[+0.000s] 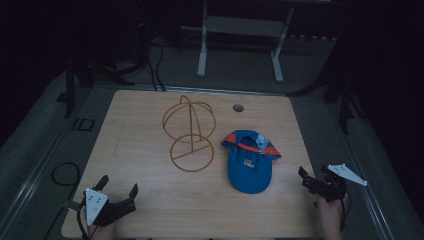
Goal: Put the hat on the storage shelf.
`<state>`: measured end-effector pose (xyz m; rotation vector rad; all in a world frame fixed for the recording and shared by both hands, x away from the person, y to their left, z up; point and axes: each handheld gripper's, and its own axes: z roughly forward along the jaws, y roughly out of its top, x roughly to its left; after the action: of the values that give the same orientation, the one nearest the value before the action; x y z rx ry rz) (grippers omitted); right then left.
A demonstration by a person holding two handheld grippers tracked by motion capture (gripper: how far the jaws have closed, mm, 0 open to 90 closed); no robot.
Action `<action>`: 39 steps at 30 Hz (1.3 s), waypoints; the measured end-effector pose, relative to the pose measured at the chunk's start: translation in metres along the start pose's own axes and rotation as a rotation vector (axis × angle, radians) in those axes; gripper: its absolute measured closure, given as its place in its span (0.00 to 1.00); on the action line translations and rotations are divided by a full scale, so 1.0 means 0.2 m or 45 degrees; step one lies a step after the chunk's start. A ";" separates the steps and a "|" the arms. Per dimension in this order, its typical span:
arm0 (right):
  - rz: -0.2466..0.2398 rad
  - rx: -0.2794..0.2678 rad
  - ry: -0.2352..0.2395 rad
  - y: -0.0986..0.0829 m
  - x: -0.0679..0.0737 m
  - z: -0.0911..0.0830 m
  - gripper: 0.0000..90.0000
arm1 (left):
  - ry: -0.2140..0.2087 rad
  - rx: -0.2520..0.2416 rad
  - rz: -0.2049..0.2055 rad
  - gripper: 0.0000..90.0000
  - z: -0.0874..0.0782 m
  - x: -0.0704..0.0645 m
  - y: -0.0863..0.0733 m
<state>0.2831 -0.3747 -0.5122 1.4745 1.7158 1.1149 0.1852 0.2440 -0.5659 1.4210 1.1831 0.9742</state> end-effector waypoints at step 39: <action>-0.278 0.113 0.317 0.36 0.28 0.53 0.35 | -0.156 0.080 -0.086 0.00 -0.01 -0.01 0.02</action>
<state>0.3975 -0.2964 -0.4932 1.2019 2.0662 1.1544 0.1844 0.2420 -0.5619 1.4592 1.1716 0.7978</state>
